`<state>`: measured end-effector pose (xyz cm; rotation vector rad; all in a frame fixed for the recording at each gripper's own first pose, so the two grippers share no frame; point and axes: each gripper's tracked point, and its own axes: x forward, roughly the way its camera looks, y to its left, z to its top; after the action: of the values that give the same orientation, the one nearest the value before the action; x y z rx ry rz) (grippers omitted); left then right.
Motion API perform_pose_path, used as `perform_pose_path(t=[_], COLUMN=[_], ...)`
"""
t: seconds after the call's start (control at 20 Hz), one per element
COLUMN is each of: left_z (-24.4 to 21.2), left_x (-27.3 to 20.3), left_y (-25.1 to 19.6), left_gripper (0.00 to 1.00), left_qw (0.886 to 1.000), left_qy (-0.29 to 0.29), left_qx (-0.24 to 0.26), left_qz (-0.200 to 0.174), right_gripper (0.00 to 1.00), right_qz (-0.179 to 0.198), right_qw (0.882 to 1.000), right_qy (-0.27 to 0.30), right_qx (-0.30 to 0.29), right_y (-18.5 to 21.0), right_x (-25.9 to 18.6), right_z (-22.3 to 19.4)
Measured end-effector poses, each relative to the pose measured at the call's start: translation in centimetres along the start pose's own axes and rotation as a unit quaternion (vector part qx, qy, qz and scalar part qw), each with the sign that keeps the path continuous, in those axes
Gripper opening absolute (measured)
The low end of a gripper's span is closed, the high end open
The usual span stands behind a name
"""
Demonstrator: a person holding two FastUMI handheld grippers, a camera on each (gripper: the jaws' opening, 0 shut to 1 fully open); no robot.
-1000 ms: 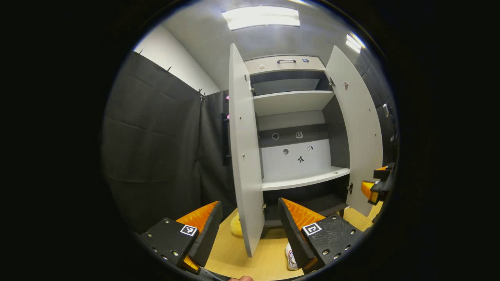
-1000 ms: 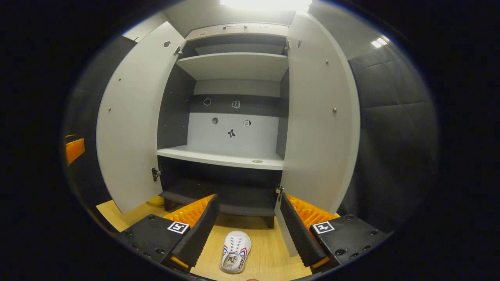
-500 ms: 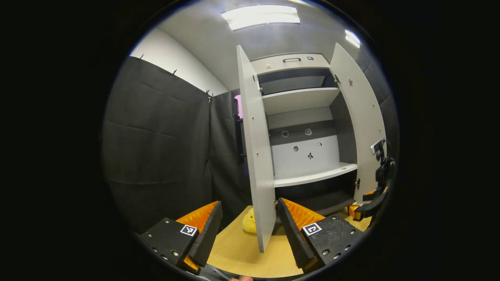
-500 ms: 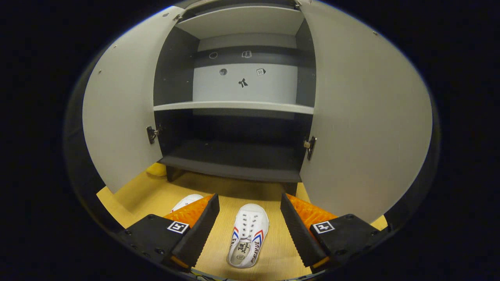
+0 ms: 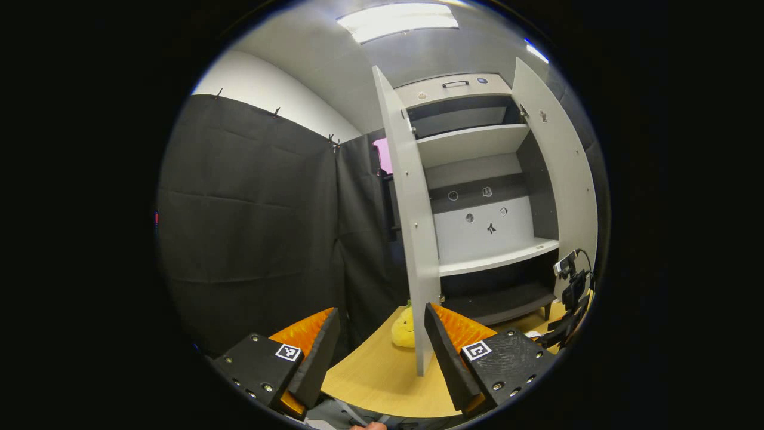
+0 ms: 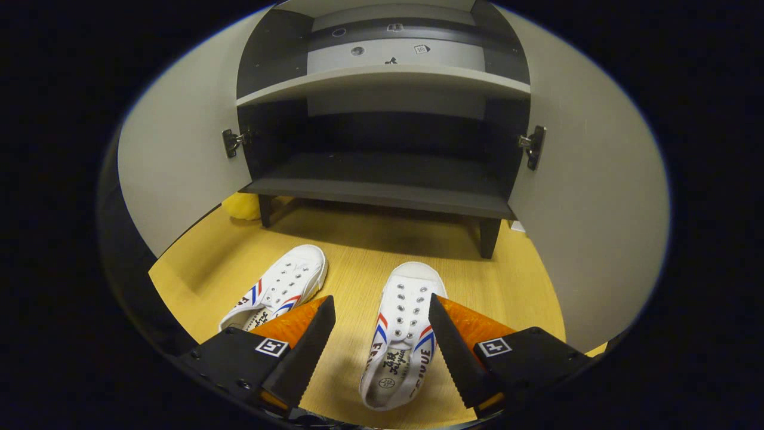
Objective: Grab one shoe with the right hand and put it into the shoe cabinet, grab the other shoe with the left hand and put it into the shoe cabinet; then close the right door with the right hand and the left door with the left hand.
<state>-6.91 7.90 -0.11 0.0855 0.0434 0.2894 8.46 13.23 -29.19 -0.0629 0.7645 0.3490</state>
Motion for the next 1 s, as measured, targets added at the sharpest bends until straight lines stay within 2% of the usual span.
perform_pose_path(t=[0.2,0.35,0.55,0.65,0.75,0.8,0.85,0.9,1.0], left_z=[0.0,0.3,0.5,0.5,0.5,0.5,0.5,0.3,0.3], left_x=[-0.6,-0.6,-0.8,-0.8,-0.8,-0.7,-0.8,-0.8,-0.9], left_y=[0.9,1.1,0.7,0.5,0.3,0.1,0.0,-0.1,-0.6], left_gripper=[0.79,0.79,0.79,0.79,0.79,0.79,0.79,0.79,0.79], left_qw=[1.000,1.000,1.000,1.000,1.000,1.000,1.000,1.000,1.000], left_qy=[0.004,0.002,0.001,0.001,0.001,0.001,0.002,0.003,0.004], left_qx=[0.003,0.006,0.010,0.010,0.011,0.012,0.011,0.010,0.007], left_qz=[0.015,0.019,0.019,0.019,0.018,0.018,0.017,0.016,0.013], right_gripper=[0.99,0.95,0.75,0.74,0.58,0.37,0.31,0.35,0.20], right_qz=[0.008,0.010,0.009,-0.002,-0.029,-0.027,-0.022,-0.018,-0.004], right_qw=[0.999,0.997,0.996,0.995,0.994,0.994,0.994,0.993,0.992], right_qy=[0.044,0.068,0.088,0.101,0.103,0.105,0.111,0.115,0.122], right_qx=[0.009,0.019,0.012,0.002,-0.001,0.011,0.013,0.015,0.029], right_y=[0.3,0.1,0.3,0.1,-1.0,-0.9,-0.9,-1.0,-1.2], right_x=[1.7,3.1,4.4,4.8,5.2,5.1,5.2,5.5,4.9], right_z=[-2.4,-3.6,-4.2,-4.7,-4.7,-4.5,-4.7,-4.7,-4.4])
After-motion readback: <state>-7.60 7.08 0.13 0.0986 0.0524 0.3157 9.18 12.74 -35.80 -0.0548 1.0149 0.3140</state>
